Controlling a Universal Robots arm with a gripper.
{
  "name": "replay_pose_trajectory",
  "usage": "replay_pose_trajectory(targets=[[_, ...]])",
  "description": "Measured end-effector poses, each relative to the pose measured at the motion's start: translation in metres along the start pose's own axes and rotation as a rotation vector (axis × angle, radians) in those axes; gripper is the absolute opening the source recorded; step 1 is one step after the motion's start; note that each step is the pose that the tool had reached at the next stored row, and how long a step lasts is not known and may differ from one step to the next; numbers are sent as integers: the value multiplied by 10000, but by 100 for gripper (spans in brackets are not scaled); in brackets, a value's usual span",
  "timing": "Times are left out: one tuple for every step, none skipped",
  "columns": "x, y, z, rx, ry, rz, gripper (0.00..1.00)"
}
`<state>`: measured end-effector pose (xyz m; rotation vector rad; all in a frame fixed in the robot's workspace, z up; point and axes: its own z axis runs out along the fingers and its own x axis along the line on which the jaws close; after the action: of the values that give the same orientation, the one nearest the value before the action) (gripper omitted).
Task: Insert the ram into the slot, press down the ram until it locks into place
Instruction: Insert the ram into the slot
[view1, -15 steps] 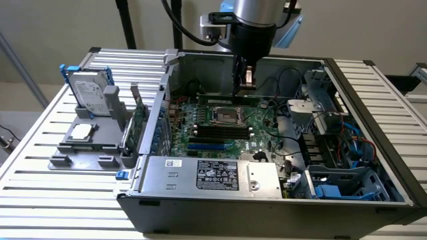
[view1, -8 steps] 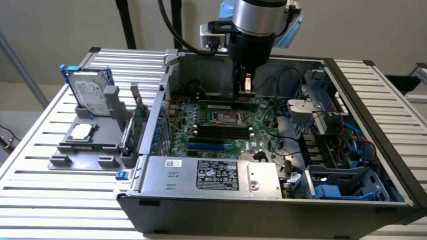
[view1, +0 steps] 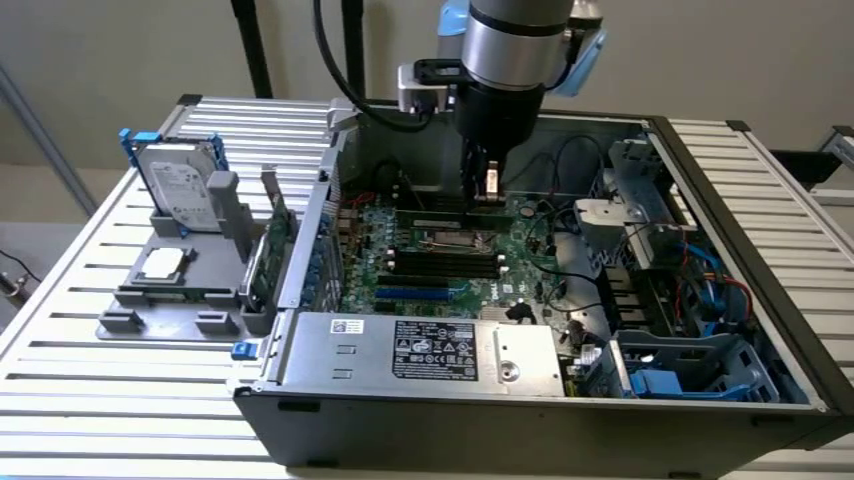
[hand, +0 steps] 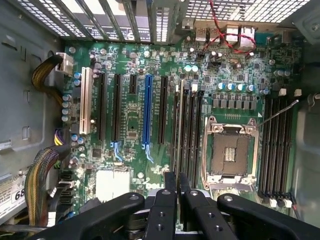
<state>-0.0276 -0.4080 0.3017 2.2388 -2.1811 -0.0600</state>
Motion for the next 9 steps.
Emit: replay_pose_trajectory(targets=[[0,4,19,-1,1,0,13],[0,8,37,0,-1,0,13],[1,11,55,-1,0,1,13],[1,12,73,-1,1,0,13],[1,13,91,-1,1,-1,13],[1,12,109,0,0,-1,13],[2,12,128,0,0,-2,13],[2,12,146,0,0,0,13],[2,11,164,-1,1,-1,13]])
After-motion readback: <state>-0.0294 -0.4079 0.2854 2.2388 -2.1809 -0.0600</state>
